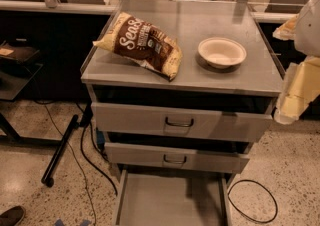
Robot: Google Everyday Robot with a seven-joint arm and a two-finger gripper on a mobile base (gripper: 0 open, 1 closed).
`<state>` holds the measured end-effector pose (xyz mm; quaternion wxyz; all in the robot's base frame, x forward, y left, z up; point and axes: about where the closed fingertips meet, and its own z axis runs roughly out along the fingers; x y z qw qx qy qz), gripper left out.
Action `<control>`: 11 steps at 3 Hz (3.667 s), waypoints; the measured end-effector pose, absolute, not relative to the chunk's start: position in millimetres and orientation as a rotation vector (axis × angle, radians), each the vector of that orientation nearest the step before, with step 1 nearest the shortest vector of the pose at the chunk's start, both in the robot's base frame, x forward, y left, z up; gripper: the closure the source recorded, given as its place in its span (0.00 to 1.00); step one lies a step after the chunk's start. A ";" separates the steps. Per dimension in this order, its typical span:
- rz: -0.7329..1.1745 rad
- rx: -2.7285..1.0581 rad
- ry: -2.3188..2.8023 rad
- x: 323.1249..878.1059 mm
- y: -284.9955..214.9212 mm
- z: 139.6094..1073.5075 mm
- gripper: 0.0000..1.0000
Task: Place brown chip bag into bottom drawer
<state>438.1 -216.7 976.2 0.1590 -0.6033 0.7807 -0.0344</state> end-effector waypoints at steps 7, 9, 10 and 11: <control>-0.036 -1.390 2.291 618.6 -133.4 971.9 0.00; 0.041 -1.303 2.314 641.9 -82.3 967.2 0.00; 0.054 -1.287 2.329 653.5 -65.6 950.8 0.00; 0.053 -1.270 2.345 663.0 -53.1 928.2 0.00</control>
Offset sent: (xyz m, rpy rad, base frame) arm 0.0635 0.0241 -0.0048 0.0716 -0.0984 -0.2089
